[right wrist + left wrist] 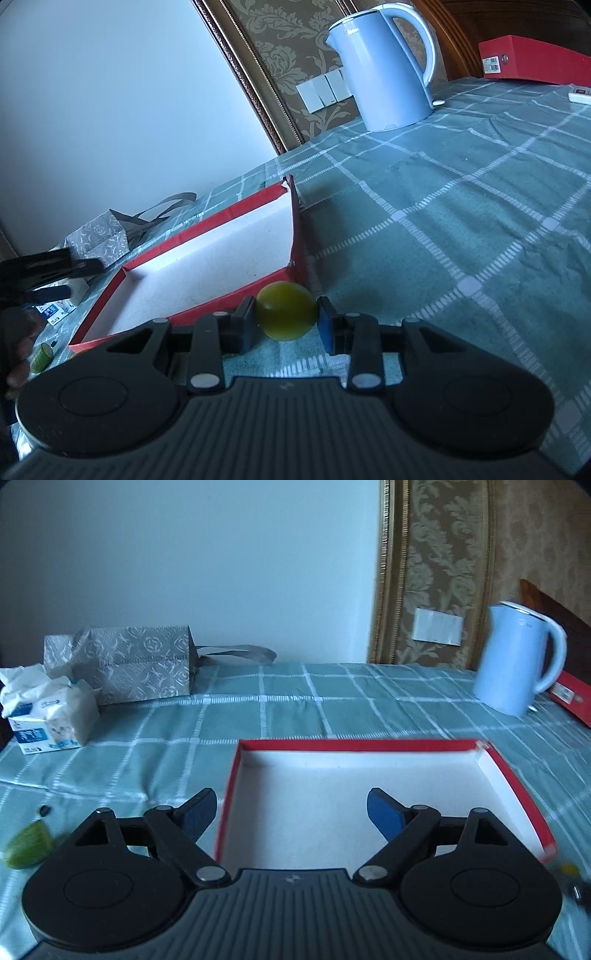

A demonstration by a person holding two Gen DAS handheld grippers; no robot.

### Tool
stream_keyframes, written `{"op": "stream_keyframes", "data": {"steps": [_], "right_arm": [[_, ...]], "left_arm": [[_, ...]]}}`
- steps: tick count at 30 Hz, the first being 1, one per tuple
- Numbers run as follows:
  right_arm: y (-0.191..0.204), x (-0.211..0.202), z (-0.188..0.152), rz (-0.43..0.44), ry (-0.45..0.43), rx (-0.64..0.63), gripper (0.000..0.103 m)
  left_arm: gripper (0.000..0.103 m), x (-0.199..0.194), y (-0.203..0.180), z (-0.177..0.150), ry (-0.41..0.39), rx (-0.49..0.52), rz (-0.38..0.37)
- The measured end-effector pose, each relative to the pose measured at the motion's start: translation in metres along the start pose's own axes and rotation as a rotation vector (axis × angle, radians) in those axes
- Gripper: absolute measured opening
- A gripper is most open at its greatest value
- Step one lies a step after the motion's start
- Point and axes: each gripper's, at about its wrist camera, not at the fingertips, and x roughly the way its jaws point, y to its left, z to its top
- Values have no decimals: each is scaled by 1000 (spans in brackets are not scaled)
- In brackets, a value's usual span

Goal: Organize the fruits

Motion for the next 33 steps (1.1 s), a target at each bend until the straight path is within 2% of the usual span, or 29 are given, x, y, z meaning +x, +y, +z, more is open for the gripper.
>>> {"op": "stream_keyframes", "data": {"steps": [3,8,13,18,20,22,25,27,29,33], "right_arm": [[1,-1,0,1,-4,-1,33],[2,-1,0,0,-5,-5,33],[1,-1,0,-1,-7,-5,33],[1,-2,0,-4,-10,-3,33],[1,-2,0,-4,-9,-3,33],[1,-2,0,-5,-10,-1,33],[1,-2,0,-6,-10,-1,33],[0,-3,0,-6,-13,2,33],[0,-3,0,-8,-14,5,33],[-1,-3,0,-8,-15,8,33]], "left_arm": [[89,-32,12,-18,3,49,-51],[90,-73,13,-66,36,136,-58],[90,-75,-4,-100,52,198,-5],[90,-64,-16,-111,72,244,33],[82,-65,-16,-115,80,241,11],[65,-67,-16,-117,87,225,-27],[48,-66,-20,-119,95,217,-64],[40,-66,-23,-120,94,219,-77],[40,-67,-27,-122,85,242,-67],[40,-69,-27,-120,82,224,-66]]}}
